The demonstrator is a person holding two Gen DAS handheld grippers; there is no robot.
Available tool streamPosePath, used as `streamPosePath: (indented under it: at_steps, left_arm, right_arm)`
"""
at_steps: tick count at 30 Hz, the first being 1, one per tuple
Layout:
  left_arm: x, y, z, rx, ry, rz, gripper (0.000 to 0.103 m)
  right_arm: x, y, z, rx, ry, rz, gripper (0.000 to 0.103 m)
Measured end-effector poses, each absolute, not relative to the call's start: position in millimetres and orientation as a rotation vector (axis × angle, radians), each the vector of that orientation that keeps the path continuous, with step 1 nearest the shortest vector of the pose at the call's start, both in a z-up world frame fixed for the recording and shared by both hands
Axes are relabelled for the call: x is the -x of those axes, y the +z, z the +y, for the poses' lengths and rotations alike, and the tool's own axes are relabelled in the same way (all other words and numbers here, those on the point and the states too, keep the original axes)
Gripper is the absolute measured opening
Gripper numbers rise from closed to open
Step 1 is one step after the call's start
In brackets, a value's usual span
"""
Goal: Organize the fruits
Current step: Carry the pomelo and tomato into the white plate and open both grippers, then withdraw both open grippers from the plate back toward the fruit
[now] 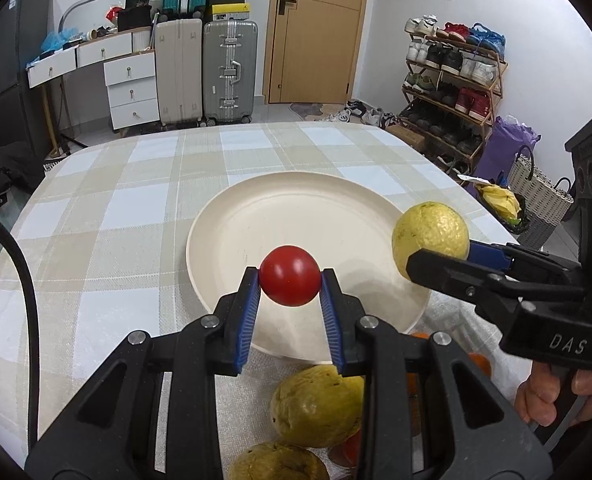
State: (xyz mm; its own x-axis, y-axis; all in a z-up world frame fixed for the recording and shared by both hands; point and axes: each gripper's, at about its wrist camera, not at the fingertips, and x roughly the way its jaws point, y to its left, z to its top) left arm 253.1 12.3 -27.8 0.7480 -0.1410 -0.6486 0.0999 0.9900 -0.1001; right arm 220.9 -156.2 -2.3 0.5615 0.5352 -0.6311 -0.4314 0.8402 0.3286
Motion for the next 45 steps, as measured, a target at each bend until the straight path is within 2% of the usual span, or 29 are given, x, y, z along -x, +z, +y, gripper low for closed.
streamPosePath:
  at_steps: [24, 26, 28, 29, 31, 34, 35, 37, 45]
  left_arm:
    - [-258, -39, 13, 0.05, -0.111, 0.77, 0.029]
    - [-255, -36, 13, 0.047, -0.108, 0.763, 0.036]
    - [-251, -33, 14, 0.042, -0.09, 0.749, 0.053]
    - [-248, -30, 14, 0.039, -0.076, 0.734, 0.056]
    - [-242, -24, 16, 0.042, -0.075, 0.71, 0.076]
    - [-231, -14, 18, 0.063, -0.074, 0.669, 0.088]
    - [-228, -11, 19, 0.061, -0.071, 0.662, 0.089]
    - [-222, -7, 19, 0.055, -0.064, 0.653, 0.1]
    - [-189, 6, 24, 0.044, -0.06, 0.636, 0.102]
  right_arm:
    - [-223, -12, -149, -0.088, 0.563, 0.828, 0.058]
    - [-221, -9, -151, -0.091, 0.555, 0.821, 0.066]
    - [-220, -6, -154, -0.097, 0.546, 0.809, 0.073]
    - [-219, -4, -156, -0.098, 0.543, 0.804, 0.074]
    - [-216, -1, -158, -0.092, 0.541, 0.796, 0.079]
    - [-210, 5, -161, -0.078, 0.53, 0.769, 0.096]
    - [-207, 7, -163, -0.079, 0.526, 0.758, 0.098]
    - [-204, 10, -166, -0.084, 0.518, 0.744, 0.103]
    - [-184, 19, -178, -0.093, 0.526, 0.729, 0.103]
